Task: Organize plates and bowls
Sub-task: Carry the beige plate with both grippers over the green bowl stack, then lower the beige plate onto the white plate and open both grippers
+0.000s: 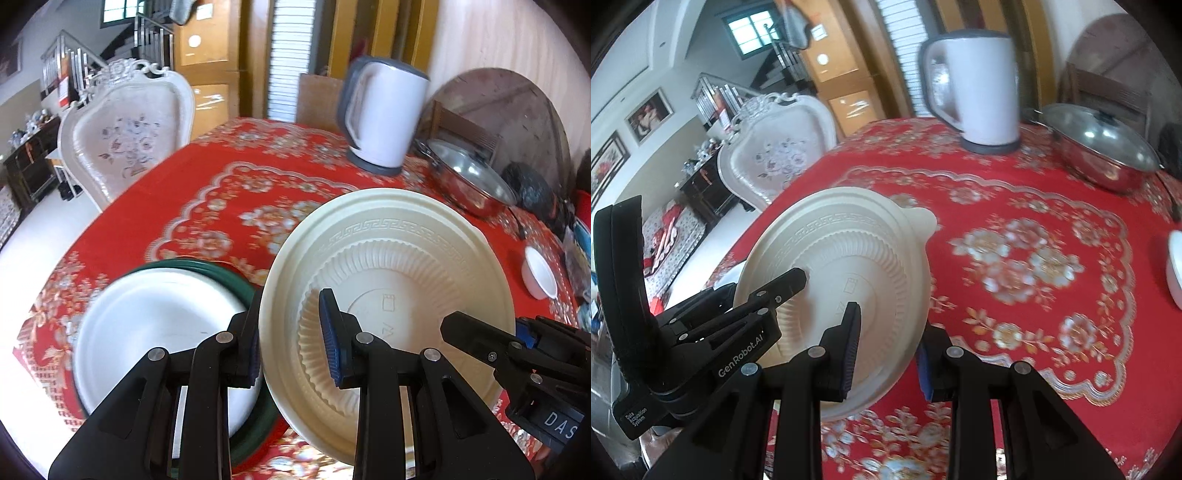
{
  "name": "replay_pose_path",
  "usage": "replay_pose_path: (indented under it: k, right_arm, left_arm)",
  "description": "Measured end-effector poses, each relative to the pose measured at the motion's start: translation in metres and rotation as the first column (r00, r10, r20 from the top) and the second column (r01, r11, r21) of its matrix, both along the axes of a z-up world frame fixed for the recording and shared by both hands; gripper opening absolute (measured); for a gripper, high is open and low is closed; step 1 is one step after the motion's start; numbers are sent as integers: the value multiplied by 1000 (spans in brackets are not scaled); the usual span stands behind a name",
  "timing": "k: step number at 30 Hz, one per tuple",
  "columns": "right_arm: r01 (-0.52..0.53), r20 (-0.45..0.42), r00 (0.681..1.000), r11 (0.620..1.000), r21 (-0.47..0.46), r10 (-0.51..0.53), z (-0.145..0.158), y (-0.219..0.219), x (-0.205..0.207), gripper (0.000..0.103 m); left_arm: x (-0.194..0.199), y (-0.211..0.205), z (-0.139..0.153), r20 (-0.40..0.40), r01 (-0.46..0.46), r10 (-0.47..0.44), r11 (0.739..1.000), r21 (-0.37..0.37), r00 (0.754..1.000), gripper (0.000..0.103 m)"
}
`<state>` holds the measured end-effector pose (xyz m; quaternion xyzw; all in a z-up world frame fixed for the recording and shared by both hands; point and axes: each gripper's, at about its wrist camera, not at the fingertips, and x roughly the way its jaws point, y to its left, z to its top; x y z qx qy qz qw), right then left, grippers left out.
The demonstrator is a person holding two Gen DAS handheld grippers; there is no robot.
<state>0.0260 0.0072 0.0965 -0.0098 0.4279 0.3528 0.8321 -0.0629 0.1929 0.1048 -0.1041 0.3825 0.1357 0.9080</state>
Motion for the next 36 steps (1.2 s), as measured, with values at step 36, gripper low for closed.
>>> replay_pose_path:
  k: [36]
  right_arm:
    - [-264,-35,964,960,-91,262,-23,141,-36,28]
  left_arm:
    - [-69,110,-28,-52,-212,211,977,-17,976,28]
